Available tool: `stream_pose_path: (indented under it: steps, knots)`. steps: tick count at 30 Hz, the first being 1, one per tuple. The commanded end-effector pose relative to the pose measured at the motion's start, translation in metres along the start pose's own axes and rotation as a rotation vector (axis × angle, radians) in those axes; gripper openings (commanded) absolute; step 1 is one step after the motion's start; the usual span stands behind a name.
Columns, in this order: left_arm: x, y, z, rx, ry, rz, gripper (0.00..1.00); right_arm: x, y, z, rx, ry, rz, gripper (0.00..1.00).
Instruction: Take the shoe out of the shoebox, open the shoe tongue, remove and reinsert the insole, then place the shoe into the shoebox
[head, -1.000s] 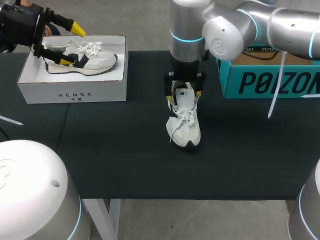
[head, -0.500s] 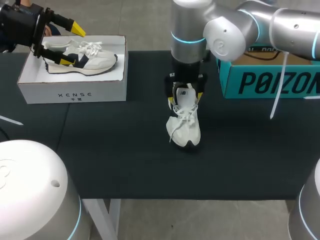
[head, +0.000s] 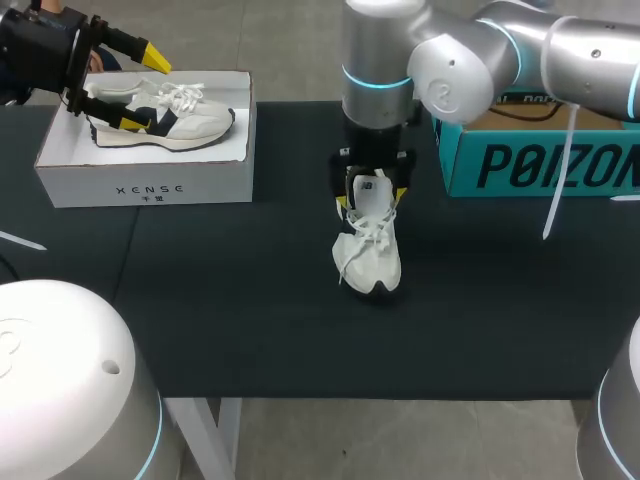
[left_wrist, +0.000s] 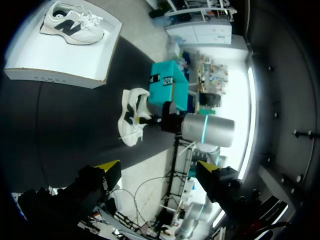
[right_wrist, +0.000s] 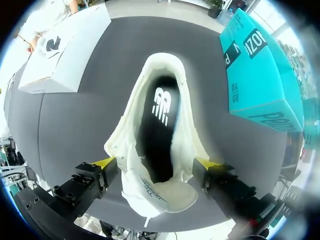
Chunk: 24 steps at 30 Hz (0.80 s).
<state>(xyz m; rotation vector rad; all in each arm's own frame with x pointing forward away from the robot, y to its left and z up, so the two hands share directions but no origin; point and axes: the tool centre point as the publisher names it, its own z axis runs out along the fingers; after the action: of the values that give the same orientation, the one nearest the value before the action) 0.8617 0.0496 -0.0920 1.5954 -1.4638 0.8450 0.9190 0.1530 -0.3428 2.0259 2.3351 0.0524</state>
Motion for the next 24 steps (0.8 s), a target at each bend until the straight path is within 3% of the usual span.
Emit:
stream_pose_path:
  steps: [1,11,12,14,18,22,24]
  knots:
    - [0.0,-0.001,0.0,-0.001,-0.002,-0.001,1.0,0.001,-0.005,-0.003,-0.002,0.001,0.01,1.0]
    - [0.0,-0.001,0.0,-0.001,-0.002,-0.001,1.0,0.002,-0.015,-0.012,-0.007,-0.006,0.056,1.0]
    - [0.0,-0.001,0.0,-0.001,-0.002,-0.001,1.0,0.003,-0.016,-0.013,-0.007,-0.006,0.057,0.91]
    - [0.0,-0.001,0.0,-0.001,-0.002,-0.001,1.0,0.005,-0.019,-0.015,-0.006,-0.013,0.063,0.49]
    - [0.0,-0.001,0.0,-0.001,-0.002,-0.001,1.0,0.01,-0.024,-0.015,0.001,-0.017,0.075,0.32]
    - [0.0,-0.001,0.0,-0.001,-0.002,-0.001,1.0,0.012,-0.029,-0.013,0.007,-0.021,0.092,0.27]
    - [0.0,-0.001,0.0,-0.001,-0.002,-0.001,1.0,0.012,-0.03,-0.012,0.008,-0.019,0.099,0.15]
